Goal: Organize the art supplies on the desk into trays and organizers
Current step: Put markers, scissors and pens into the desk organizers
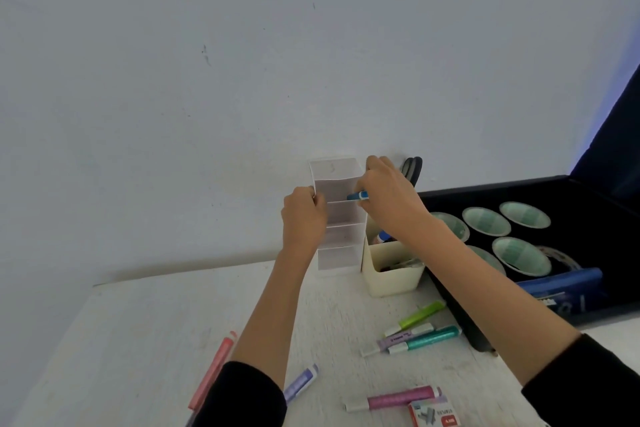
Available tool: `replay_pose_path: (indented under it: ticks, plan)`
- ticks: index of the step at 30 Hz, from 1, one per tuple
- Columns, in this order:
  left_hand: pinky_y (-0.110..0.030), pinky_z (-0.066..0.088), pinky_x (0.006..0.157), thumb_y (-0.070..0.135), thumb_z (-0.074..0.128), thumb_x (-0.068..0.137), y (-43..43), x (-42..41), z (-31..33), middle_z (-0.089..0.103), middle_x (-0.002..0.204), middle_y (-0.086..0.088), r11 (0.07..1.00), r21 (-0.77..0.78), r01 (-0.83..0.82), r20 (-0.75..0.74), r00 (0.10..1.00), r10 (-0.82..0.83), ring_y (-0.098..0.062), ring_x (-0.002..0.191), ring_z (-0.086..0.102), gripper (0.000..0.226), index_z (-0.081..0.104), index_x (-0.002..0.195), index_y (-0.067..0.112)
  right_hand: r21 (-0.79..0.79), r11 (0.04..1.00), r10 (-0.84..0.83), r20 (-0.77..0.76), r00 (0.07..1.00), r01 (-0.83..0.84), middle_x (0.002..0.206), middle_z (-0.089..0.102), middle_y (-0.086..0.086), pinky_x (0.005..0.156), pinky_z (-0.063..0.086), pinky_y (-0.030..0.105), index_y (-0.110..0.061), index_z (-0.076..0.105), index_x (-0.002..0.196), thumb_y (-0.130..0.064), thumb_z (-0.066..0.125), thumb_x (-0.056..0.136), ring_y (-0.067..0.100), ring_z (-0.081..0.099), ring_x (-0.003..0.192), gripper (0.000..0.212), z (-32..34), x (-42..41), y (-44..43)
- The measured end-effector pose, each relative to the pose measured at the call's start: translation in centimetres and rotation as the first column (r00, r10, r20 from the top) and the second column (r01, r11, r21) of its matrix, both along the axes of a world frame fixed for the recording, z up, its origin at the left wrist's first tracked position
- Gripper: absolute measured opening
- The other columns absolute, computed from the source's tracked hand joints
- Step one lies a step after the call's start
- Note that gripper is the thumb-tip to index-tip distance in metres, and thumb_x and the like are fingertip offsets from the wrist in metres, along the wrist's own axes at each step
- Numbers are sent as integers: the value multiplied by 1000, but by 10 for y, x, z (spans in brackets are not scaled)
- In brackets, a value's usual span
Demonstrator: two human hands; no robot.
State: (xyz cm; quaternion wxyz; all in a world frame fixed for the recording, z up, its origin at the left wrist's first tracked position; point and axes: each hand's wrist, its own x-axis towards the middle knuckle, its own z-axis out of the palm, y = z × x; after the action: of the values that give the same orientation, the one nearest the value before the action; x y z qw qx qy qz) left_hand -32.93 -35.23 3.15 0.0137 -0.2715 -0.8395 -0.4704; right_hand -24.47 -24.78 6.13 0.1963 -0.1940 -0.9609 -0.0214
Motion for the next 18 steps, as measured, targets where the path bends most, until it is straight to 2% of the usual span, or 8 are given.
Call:
replay_pose_path:
  ticks: [6, 8, 10, 12, 14, 15, 16, 18]
  plan:
    - [-18, 23, 44, 12, 41, 97, 1, 5, 0, 32, 52, 1, 1000, 8, -15, 16, 1000, 15, -12, 46, 32, 46, 30, 53, 16, -103, 994, -57, -78, 995, 49, 99, 53, 7, 76, 51, 30, -8, 68, 102, -2, 62, 86, 18, 48, 94, 18, -6, 0, 1]
    - [-21, 28, 46, 16, 40, 99, 0, 7, 1, 39, 55, -3, 1000, 17, -14, 18, 1000, 13, -20, 53, 40, 42, 38, 57, 9, -122, 991, -60, -98, 993, 48, 99, 53, 8, 75, 49, 28, -7, 67, 106, -2, 60, 87, 19, 49, 94, 20, -13, 2, 1]
    - [-30, 37, 57, 23, 39, 100, 0, 13, 2, 57, 72, -17, 1000, 12, -1, 35, 999, 1, -34, 70, 54, 38, 56, 78, -3, -126, 992, -26, -127, 992, 10, 100, 54, 10, 76, 48, 30, -6, 62, 114, -3, 56, 90, 21, 49, 97, 25, -21, 9, 0]
    - [-30, 40, 66, 29, 37, 101, -1, 13, -3, 63, 95, -19, 999, 37, 33, 83, 996, -36, -34, 93, 60, 39, 58, 102, -5, -166, 983, 44, -216, 975, -81, 101, 53, 13, 80, 48, 34, -6, 54, 126, -2, 55, 89, 24, 49, 95, 37, -27, 22, -2]
    - [-32, 44, 89, 35, 34, 100, -6, 18, -10, 58, 122, -15, 996, 59, 63, 144, 987, -71, -30, 116, 53, 49, 45, 131, 0, -206, 967, 76, -319, 945, -148, 105, 51, 12, 76, 49, 35, -8, 45, 135, 1, 55, 86, 23, 50, 90, 50, -33, 39, -6]
    - [-34, 38, 100, 37, 33, 100, -10, 25, -14, 51, 134, -15, 997, 62, 54, 172, 983, -63, -29, 125, 46, 54, 33, 142, 3, -230, 962, 61, -352, 934, -150, 110, 48, 9, 73, 49, 33, -10, 43, 136, 1, 54, 86, 20, 50, 88, 53, -35, 51, -7]
    - [-34, 33, 106, 38, 33, 100, -14, 30, -20, 44, 141, -15, 997, 77, 31, 194, 980, -46, -28, 131, 41, 57, 24, 146, 5, -259, 955, 37, -372, 927, -143, 115, 46, 7, 71, 49, 31, -12, 42, 136, 0, 53, 86, 18, 50, 86, 52, -38, 59, -8]
    - [-32, 29, 108, 36, 36, 99, -24, 48, -29, 39, 145, -14, 989, 145, -15, 232, 973, -19, -25, 133, 38, 58, 21, 147, 8, -295, 943, 25, -392, 919, -152, 113, 46, 4, 67, 48, 29, -11, 48, 129, -2, 53, 87, 13, 51, 79, 43, -45, 77, -8]
